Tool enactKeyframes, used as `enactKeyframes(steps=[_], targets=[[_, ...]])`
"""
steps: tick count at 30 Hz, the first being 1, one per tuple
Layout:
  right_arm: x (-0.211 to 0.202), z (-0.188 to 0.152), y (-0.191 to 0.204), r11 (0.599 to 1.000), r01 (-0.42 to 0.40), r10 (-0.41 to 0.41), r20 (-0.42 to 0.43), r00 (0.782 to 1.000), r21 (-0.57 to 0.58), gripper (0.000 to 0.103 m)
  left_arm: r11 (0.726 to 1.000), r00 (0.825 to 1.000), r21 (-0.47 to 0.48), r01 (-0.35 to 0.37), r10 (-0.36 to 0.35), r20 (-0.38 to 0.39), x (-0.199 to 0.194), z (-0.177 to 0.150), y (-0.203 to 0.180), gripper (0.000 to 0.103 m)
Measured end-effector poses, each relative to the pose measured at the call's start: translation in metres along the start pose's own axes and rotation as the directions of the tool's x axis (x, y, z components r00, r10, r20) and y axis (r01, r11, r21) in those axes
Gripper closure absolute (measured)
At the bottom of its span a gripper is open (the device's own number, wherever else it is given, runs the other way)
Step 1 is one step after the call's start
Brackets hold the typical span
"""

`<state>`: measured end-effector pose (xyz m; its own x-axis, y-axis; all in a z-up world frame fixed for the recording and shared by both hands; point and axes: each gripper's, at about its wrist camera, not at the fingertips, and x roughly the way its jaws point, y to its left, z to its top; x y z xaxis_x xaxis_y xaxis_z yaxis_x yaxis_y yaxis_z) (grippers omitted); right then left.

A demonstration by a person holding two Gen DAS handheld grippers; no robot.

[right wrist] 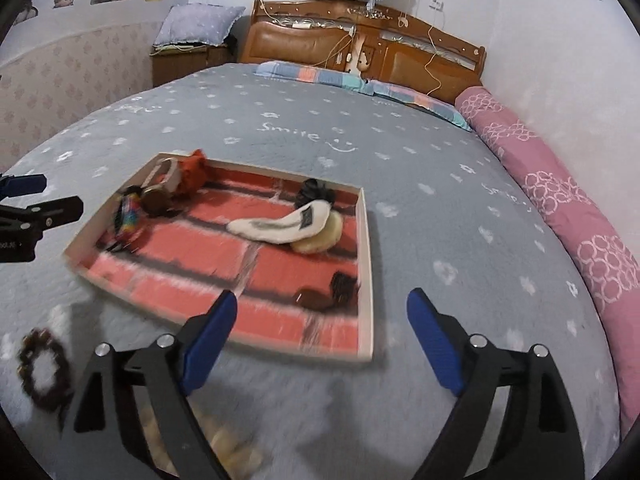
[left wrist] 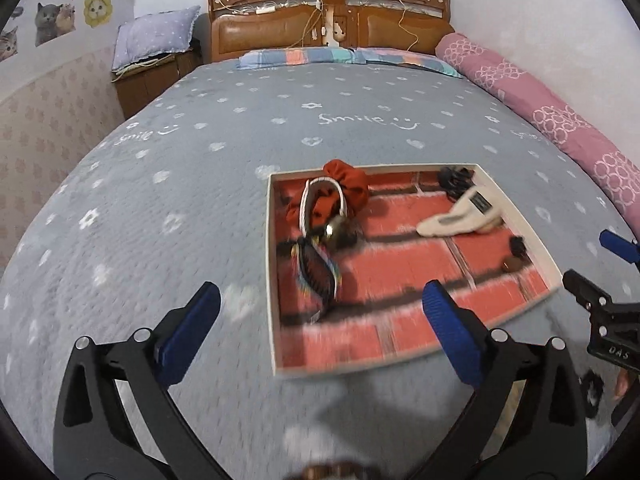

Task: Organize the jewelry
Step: 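Move left tool to the wooden bead bracelet while right tool approaches the cream flower scrunchie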

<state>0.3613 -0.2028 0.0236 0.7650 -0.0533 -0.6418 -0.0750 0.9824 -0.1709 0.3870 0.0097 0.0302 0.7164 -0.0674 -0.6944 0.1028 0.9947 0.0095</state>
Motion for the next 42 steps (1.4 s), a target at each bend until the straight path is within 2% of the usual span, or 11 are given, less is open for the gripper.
enactKeyframes(steps=[3,9,13,17,21,25,30,37,42], targets=[[-0.024,-0.019,0.009,1.000,0.002,-0.002,-0.008,1.000,-0.018,0.018,1.000,1.000,-0.024,0.018,-0.018,0.012,-0.025,-0.020,0.001,0.005],[-0.056,-0.050,0.016,0.999,-0.008,0.008,-0.007,1.000,0.035,0.018,0.999,0.998,0.007,-0.051,0.051,0.023,-0.058,-0.055,-0.002,0.005],[-0.075,-0.069,0.016,0.995,0.008,-0.009,0.018,1.000,0.103,0.018,0.997,1.000,-0.075,-0.003,0.004,0.016,-0.075,-0.075,0.011,0.005],[-0.088,-0.083,0.024,0.993,0.029,-0.034,0.043,0.998,0.116,0.018,0.992,0.999,-0.123,-0.032,0.033,0.010,-0.085,-0.093,0.023,0.005],[-0.097,-0.090,0.026,0.990,0.021,-0.032,0.078,0.996,0.137,0.018,0.989,1.000,-0.146,-0.021,0.021,-0.004,-0.088,-0.114,0.032,0.005],[-0.093,-0.092,0.026,0.988,0.012,-0.024,0.075,0.997,0.153,0.018,0.986,1.000,-0.166,-0.025,0.026,0.000,-0.084,-0.130,0.036,0.005],[-0.078,-0.103,0.030,0.989,0.020,-0.026,0.036,0.999,0.148,0.018,0.990,0.998,-0.127,-0.055,0.055,-0.006,-0.078,-0.134,0.033,0.005],[-0.059,-0.109,0.037,0.990,0.027,-0.027,-0.002,1.000,0.139,0.018,0.990,0.998,-0.135,-0.050,0.044,-0.043,-0.061,-0.142,0.040,0.005],[-0.043,-0.111,0.046,0.993,0.026,-0.022,-0.036,0.999,0.114,0.018,0.990,0.995,-0.122,-0.072,0.063,-0.080,-0.047,-0.145,0.041,0.005]])
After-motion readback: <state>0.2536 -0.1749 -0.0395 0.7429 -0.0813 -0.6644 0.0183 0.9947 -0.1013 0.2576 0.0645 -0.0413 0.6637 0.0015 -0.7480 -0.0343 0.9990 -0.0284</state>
